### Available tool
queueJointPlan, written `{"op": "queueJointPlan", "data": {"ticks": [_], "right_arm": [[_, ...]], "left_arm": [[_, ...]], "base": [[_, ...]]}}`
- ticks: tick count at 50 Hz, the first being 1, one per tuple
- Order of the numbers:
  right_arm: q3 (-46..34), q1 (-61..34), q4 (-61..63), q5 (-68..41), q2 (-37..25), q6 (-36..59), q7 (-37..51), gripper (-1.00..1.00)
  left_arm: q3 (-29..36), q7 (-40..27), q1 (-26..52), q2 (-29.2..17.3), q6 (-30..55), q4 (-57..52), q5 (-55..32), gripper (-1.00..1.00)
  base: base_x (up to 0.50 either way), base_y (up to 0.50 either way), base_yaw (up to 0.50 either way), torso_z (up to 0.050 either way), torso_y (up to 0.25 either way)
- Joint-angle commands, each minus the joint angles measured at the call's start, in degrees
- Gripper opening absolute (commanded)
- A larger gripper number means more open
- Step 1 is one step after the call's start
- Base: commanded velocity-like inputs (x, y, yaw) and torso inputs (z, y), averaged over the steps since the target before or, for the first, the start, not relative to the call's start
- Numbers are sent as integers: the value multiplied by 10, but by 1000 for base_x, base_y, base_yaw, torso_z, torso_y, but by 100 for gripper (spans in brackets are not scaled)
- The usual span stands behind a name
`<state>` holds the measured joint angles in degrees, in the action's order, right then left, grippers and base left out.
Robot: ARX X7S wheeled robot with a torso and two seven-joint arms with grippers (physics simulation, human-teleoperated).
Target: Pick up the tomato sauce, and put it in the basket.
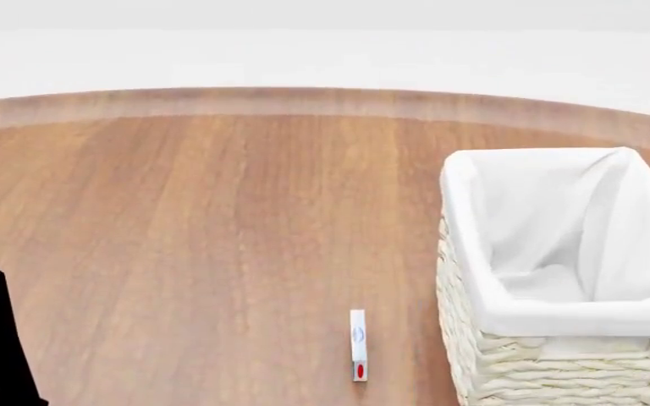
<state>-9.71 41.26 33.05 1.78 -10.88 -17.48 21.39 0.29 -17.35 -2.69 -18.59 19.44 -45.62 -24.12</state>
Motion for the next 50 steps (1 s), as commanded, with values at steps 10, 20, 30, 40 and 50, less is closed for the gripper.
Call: {"op": "queueJointPlan", "data": {"ticks": [10, 20, 30, 40, 50], "right_arm": [[-15, 4, -127, 16, 12, -53, 48, 100], [-23, -2, -164, 27, 17, -49, 67, 100], [-37, -5, -193, 27, 11, -54, 72, 100], [-54, -2, -198, 31, 5, -47, 73, 100], [-63, -11, -225, 21, -2, -62, 76, 100]], "left_arm": [[0, -2, -5, -3, -9, 6, -4, 100], [2, -3, -6, -3, -14, 10, -7, 100], [7, -2, -7, -3, -22, 16, -3, 100], [6, 0, -12, -4, -31, 24, -5, 100], [6, 0, -13, -6, -37, 30, -6, 100]], "base": [[0, 0, 0, 0, 0], [0, 0, 0, 0, 0], [0, 0, 0, 0, 0], [0, 0, 0, 0, 0], [0, 0, 0, 0, 0]]}}
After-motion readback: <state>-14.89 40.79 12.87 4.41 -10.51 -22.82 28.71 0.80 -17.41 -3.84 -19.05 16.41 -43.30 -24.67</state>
